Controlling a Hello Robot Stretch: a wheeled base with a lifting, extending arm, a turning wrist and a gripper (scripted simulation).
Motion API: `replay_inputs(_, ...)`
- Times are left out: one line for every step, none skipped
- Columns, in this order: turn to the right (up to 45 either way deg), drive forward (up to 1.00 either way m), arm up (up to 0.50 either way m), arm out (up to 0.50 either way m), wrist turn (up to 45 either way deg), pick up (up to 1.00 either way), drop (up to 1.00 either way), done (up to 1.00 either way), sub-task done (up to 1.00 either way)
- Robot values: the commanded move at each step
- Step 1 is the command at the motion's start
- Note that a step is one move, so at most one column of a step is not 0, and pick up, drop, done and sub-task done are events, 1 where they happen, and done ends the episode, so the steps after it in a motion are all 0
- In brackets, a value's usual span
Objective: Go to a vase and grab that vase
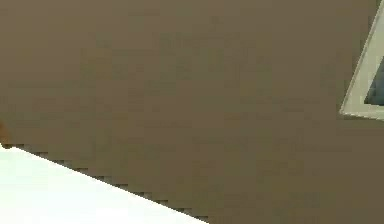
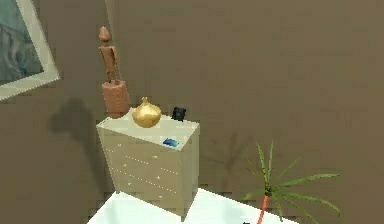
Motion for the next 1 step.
replay_inputs(-9.0,0.0,0.0,0.0,0.0,0.0,0.0,0.0,0.0)
